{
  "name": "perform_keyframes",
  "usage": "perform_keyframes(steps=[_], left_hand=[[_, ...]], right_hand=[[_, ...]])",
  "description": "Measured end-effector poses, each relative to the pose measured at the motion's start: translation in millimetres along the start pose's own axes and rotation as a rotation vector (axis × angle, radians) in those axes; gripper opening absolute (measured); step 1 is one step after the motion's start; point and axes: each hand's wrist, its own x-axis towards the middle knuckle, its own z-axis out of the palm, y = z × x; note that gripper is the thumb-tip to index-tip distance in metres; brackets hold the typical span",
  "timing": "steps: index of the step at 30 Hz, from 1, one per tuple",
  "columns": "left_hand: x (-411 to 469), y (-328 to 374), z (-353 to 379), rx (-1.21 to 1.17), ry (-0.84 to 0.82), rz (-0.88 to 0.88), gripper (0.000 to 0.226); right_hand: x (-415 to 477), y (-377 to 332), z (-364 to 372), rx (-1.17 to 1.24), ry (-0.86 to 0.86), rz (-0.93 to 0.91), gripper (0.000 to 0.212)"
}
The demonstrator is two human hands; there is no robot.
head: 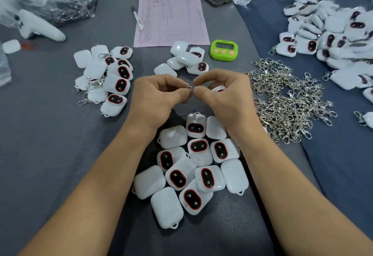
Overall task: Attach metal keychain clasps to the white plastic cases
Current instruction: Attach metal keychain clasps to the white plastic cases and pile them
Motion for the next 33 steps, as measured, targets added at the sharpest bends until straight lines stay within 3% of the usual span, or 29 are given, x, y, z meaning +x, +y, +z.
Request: perform_keyframes(steps=[6, 13, 23, 33], left_hand=[[-4.5, 0.8, 0.1, -0.037, -0.029, -0.051, 0.013], [-5.9, 1.7, -1.0, 0.094, -0.027, 0.095, 0.009], [-5.7, 5.2, 0.0, 0.115, -0.054, -0.005, 0.010], [-6.3, 6.9, -5.5, 0.133, -0.092, -0.031, 0.009]], right_hand=[[-0.7, -1.3, -0.3, -0.026, -0.016, -0.027, 0.014], [-4.8, -2.9, -0.2, -0.180, 0.050, -0.106, 0.013], [-8.3, -3.8, 1.6, -0.267, 0.110, -0.189, 0.018], [-9.8, -4.0, 3.0, -0.261, 0.057, -0.256, 0.018]])
